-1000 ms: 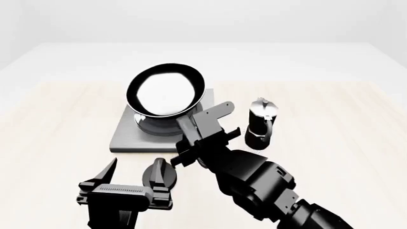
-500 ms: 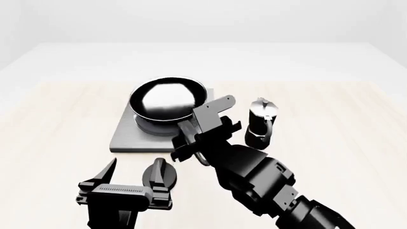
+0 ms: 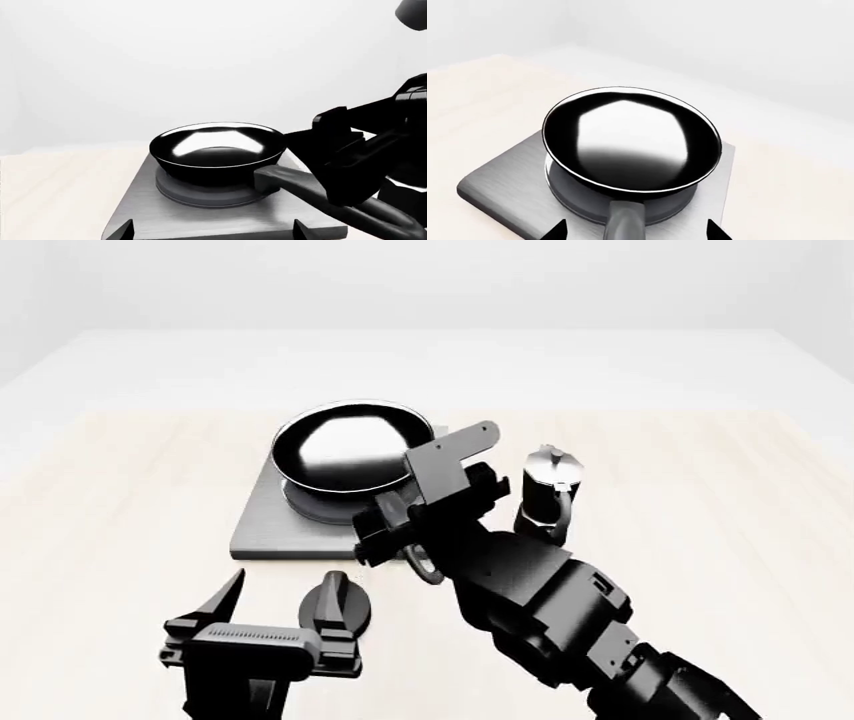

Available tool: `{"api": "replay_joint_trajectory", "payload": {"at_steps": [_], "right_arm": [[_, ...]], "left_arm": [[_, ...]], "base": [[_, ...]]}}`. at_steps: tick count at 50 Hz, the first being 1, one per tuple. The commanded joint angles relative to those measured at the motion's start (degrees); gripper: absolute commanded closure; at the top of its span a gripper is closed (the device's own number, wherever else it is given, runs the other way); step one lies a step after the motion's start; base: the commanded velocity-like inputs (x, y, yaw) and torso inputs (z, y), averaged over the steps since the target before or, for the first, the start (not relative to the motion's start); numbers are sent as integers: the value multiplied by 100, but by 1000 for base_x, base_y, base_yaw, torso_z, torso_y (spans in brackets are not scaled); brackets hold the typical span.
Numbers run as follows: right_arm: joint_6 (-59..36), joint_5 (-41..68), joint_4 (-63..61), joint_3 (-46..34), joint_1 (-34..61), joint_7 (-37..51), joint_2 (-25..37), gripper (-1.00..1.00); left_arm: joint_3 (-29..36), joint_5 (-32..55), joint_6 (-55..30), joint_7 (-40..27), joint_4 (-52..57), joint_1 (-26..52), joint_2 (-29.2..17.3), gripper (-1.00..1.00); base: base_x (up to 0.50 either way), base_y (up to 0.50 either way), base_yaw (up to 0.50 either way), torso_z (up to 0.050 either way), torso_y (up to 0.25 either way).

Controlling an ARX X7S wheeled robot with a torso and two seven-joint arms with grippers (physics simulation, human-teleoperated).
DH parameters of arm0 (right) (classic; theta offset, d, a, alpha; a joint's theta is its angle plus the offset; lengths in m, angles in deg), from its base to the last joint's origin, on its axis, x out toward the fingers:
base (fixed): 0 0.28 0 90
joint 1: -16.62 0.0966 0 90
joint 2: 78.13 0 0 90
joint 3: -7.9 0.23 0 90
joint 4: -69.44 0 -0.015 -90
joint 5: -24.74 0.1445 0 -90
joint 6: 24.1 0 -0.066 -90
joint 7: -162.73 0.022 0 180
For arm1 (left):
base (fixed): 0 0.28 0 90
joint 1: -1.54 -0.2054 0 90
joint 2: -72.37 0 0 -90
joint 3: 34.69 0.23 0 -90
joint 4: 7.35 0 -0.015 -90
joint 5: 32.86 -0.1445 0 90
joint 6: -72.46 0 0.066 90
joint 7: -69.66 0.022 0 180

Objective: Put the frying pan on the stove.

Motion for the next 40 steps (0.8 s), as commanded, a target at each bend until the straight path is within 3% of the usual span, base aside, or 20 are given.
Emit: {"api": "replay_joint_trajectory", "payload": {"at_steps": [1,13,40], "right_arm": [[-145,173,-516,133,26,179,172,-100],[5,272,-1043,322,-186,376,439,-100],[606,275,-3319,824,-1604,1435,1653,-100]], "left_arm": [[-3,15,-85,-47,116,22,-35,-100],[-22,57,-183,-72,234,68,-90,-100],[-70,50,-263,-266,943,-192,-286,-100]], "base": [[0,0,0,0,0],[0,0,0,0,0],[0,0,0,0,0]]}}
